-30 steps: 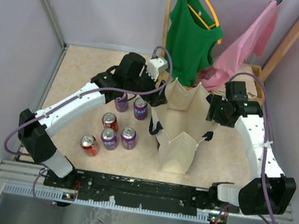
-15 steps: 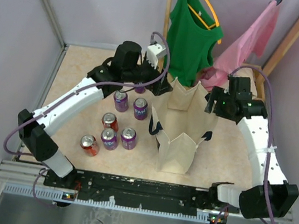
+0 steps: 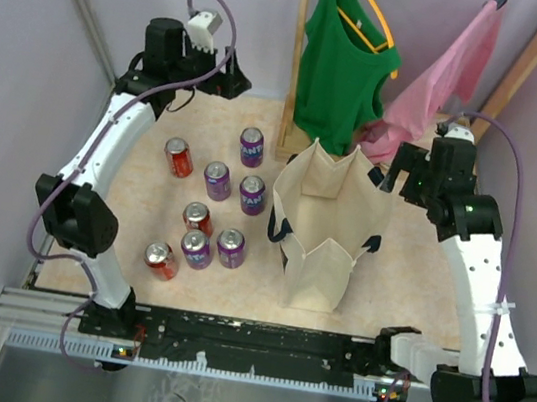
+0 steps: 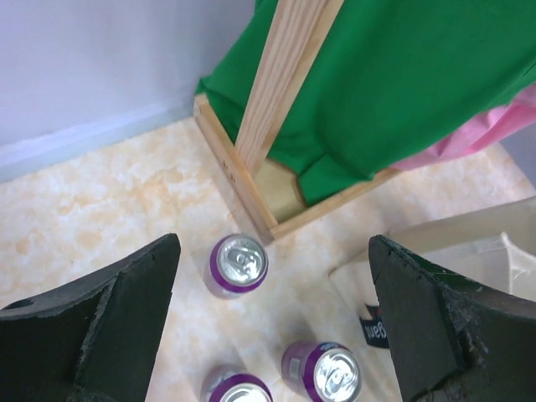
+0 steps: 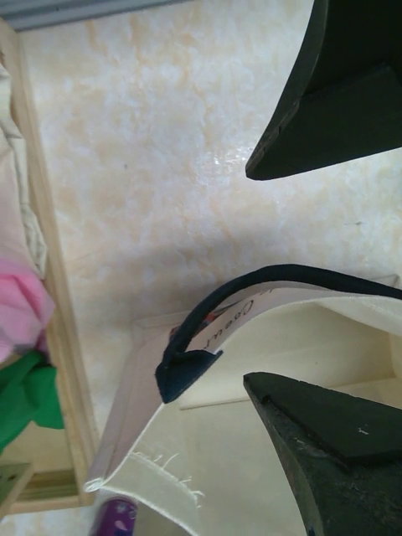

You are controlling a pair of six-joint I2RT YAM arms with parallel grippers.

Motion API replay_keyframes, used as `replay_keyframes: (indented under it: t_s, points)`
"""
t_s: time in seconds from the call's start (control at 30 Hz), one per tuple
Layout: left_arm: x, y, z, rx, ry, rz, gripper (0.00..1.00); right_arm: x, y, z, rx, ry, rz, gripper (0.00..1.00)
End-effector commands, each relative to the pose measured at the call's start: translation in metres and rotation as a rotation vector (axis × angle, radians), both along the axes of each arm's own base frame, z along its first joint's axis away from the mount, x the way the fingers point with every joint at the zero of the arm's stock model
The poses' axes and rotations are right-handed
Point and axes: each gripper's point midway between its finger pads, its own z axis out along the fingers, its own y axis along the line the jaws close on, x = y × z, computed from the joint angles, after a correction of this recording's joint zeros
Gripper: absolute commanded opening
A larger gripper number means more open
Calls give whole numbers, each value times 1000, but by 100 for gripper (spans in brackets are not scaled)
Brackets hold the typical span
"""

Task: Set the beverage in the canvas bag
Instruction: Pick up the drink from the center of the board.

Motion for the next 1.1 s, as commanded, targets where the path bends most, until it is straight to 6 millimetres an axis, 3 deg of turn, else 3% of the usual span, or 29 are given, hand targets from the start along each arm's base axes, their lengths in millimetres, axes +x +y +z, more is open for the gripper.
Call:
replay_keyframes:
  t_s: [0.0, 0.1, 0.3, 0.53, 0.8, 1.07]
  points:
    - [-3, -10, -66, 65, 147, -104, 100, 7, -10, 36, -19, -116, -58, 97]
    - [2, -10, -99, 135, 212, -136, 99, 7, -12, 40, -21, -115, -77, 97]
    - [31, -2, -139, 287, 231, -150, 99, 9, -13, 38, -24, -105, -83, 98]
    - [52, -13, -160, 322, 221, -155, 100, 11, -11, 33, -24, -82, -75, 98]
    - [40, -42, -175, 342, 234, -208, 100, 5, -13, 29, -32, -61, -77, 99]
    - [45, -49, -198, 432, 229, -169, 100, -2, -14, 25, -27, -56, -80, 99]
